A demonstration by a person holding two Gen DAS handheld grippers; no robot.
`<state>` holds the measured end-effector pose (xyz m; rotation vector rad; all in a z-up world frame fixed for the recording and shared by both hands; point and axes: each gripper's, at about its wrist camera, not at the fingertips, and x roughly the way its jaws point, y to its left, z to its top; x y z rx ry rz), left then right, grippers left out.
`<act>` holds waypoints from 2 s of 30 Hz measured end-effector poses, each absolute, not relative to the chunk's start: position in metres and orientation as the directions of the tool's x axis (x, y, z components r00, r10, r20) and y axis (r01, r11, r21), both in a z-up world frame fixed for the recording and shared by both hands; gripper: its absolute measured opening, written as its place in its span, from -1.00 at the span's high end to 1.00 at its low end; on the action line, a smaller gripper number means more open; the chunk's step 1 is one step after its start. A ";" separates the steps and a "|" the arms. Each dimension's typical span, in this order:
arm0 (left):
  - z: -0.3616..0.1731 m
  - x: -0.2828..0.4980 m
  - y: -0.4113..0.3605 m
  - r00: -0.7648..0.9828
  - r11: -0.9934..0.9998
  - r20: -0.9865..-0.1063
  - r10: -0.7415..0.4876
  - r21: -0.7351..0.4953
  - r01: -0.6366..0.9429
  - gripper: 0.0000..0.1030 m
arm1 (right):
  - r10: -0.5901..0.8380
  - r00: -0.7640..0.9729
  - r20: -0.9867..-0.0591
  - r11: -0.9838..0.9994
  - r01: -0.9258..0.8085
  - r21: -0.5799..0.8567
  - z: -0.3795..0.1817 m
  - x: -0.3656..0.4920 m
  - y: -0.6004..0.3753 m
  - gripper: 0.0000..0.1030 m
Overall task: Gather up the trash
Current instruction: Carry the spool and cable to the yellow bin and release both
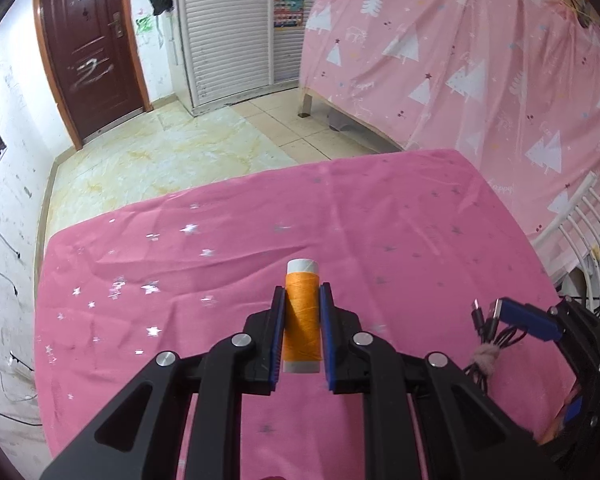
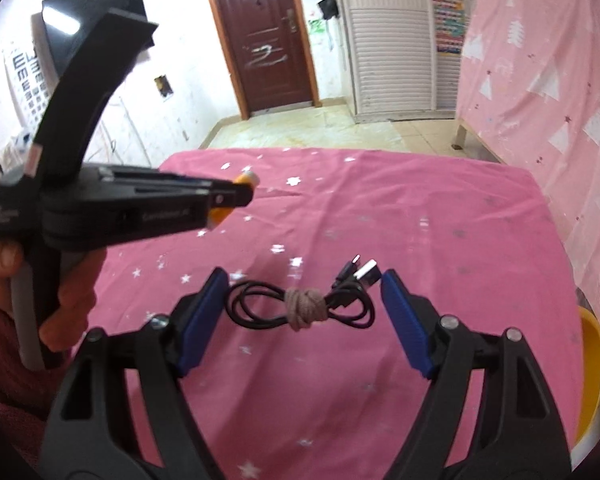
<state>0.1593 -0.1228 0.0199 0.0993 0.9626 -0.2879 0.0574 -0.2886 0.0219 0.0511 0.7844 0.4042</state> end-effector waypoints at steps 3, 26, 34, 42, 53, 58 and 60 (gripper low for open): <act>0.022 0.156 -0.142 0.537 0.952 -0.820 -0.198 -0.031 0.304 0.80 | 0.375 0.652 -0.659 0.925 -0.308 0.223 0.023 0.061 -0.308 -0.45; 0.028 0.119 -0.332 0.476 0.858 -0.837 -0.268 0.017 0.514 0.79 | 0.220 0.798 -0.561 0.950 -0.044 0.310 0.028 0.045 -0.499 -0.45; 0.022 0.104 -0.387 0.437 0.827 -0.849 -0.296 0.001 0.562 0.80 | 0.145 0.808 -0.572 0.943 0.062 0.328 0.013 0.038 -0.560 -0.46; 0.025 0.107 -0.425 0.399 0.828 -0.848 -0.350 -0.080 0.555 0.80 | 0.098 0.790 -0.606 0.934 0.138 0.331 -0.012 0.043 -0.594 -0.46; 0.012 0.132 -0.462 0.392 0.852 -0.845 -0.364 -0.133 0.506 0.79 | 0.111 0.743 -0.660 0.919 0.177 0.353 -0.040 0.049 -0.613 -0.46; 0.007 0.139 -0.468 0.364 0.851 -0.849 -0.382 -0.169 0.497 0.10 | 0.117 0.725 -0.678 0.923 0.173 0.344 -0.046 0.052 -0.609 -0.60; 0.007 0.139 -0.467 0.369 0.851 -0.842 -0.393 -0.182 0.492 -0.39 | 0.119 0.722 -0.682 0.924 0.171 0.343 -0.047 0.053 -0.609 -0.61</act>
